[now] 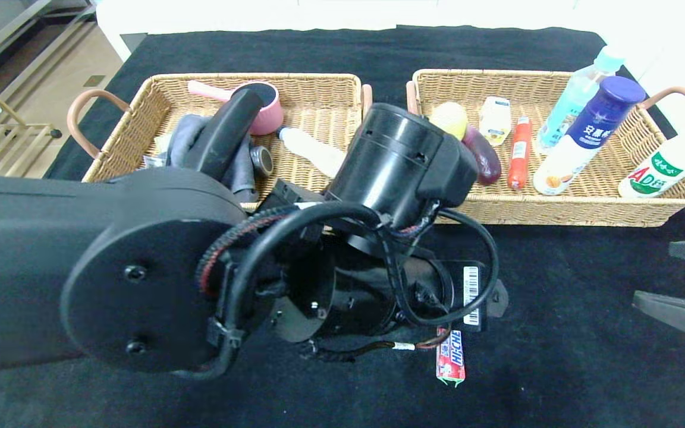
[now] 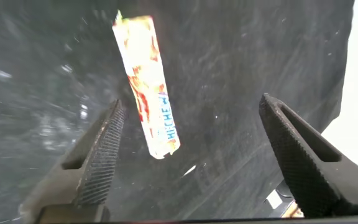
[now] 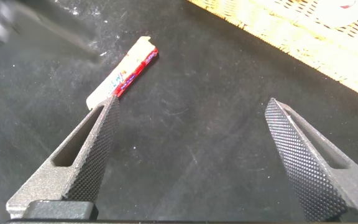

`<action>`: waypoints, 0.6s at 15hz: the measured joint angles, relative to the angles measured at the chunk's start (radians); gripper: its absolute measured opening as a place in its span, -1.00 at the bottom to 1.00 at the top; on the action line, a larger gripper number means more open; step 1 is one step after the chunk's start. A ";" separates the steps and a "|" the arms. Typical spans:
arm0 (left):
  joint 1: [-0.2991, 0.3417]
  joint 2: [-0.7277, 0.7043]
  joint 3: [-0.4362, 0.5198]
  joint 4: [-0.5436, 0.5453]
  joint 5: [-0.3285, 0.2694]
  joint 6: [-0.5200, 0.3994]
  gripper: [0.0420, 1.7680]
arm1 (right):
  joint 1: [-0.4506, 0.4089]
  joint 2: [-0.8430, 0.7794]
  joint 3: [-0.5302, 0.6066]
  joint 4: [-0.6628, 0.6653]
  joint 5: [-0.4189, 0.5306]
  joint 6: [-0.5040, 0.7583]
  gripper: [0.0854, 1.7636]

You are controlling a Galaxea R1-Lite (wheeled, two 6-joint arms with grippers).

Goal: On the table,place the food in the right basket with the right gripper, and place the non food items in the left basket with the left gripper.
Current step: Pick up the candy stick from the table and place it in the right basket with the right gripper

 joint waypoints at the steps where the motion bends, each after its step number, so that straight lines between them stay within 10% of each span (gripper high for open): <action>1: 0.005 -0.018 0.001 0.001 0.000 0.023 0.81 | 0.001 0.000 0.000 0.000 0.000 0.000 0.94; 9: 0.058 -0.201 0.076 0.071 -0.017 0.206 0.89 | 0.008 -0.001 0.001 0.001 0.000 0.000 0.94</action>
